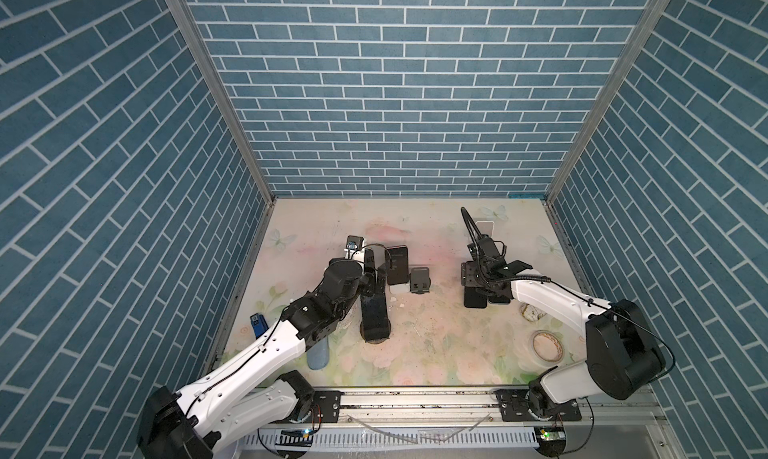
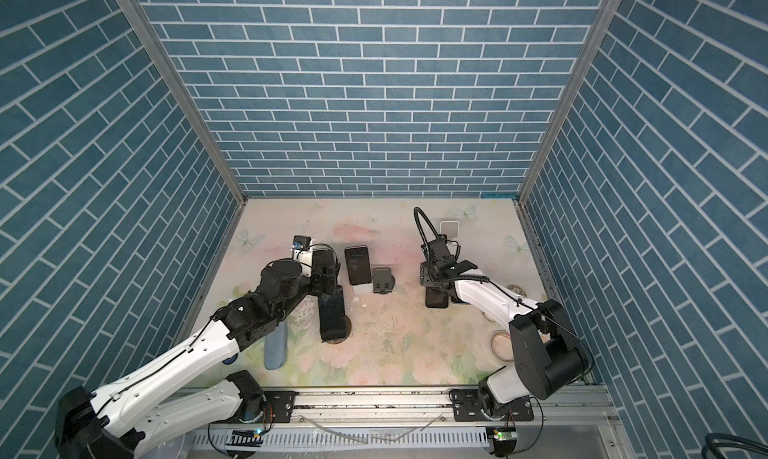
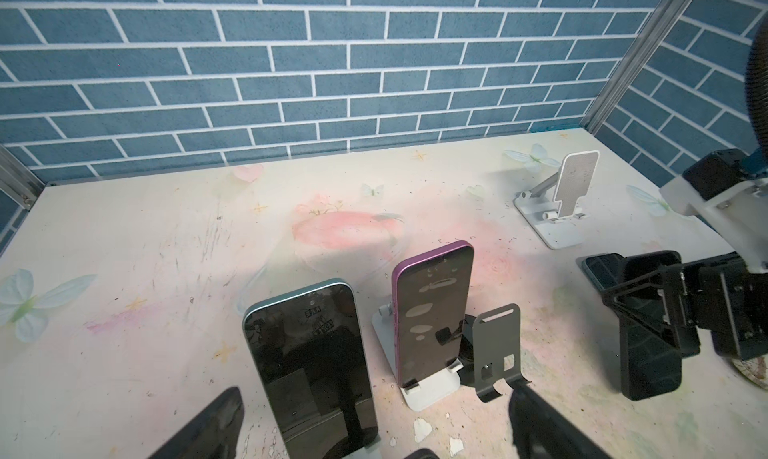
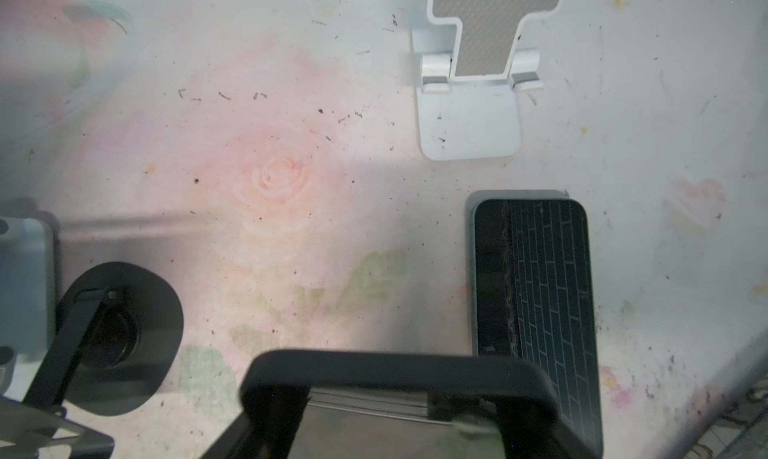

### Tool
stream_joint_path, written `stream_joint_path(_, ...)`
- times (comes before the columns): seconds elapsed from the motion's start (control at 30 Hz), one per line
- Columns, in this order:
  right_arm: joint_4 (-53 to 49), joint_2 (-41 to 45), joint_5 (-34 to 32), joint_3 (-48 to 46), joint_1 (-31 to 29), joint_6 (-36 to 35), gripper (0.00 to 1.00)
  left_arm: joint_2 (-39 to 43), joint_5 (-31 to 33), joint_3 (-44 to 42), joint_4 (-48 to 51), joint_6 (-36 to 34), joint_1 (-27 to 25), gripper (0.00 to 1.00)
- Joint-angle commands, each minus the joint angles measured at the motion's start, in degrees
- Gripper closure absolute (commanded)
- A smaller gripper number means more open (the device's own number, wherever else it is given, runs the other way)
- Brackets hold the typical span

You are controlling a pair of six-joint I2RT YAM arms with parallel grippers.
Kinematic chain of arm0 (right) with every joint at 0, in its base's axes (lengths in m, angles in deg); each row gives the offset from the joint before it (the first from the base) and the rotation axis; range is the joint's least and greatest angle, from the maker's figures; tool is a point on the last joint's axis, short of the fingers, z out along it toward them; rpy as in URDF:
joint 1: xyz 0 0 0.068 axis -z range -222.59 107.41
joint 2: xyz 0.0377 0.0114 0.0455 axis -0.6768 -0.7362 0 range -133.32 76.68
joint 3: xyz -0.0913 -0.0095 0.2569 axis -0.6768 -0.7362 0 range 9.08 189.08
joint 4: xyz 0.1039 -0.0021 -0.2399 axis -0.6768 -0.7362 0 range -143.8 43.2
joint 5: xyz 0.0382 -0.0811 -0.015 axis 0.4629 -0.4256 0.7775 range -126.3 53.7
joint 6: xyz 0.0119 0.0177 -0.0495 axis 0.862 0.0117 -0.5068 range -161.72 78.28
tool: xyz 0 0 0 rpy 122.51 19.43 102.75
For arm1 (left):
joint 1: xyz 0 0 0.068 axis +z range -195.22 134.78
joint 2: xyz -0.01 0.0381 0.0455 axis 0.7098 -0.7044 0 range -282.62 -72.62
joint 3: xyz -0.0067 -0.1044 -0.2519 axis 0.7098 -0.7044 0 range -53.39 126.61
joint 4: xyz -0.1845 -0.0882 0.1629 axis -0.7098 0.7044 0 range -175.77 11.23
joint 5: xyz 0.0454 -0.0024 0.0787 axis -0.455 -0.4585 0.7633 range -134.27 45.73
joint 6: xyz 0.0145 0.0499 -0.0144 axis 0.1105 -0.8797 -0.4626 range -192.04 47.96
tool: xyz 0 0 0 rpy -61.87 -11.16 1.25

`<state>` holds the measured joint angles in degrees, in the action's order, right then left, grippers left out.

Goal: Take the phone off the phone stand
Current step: 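Lower the black phone flat beside the teal-edged phone, open right gripper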

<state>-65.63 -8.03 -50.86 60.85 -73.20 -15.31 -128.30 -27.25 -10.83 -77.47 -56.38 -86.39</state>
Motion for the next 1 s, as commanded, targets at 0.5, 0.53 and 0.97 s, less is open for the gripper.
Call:
stream_joint_path(0.5,1.55,-11.03,5.87,3.31,3.33,-6.48,0.36,-2.58,-1.67,3.39,0.49,0.09,-0.41,0.0)
stream_joint_path(0.53,1.82,-11.71,6.05,3.52,3.52,-6.55,0.35,-2.85,-1.64,3.5,0.62,0.07,-0.43,0.0)
stream_joint_path(0.97,2.85,-17.37,4.91,4.82,4.76,-6.47,0.33,-3.61,-0.92,4.63,1.25,-0.24,-0.45,0.0)
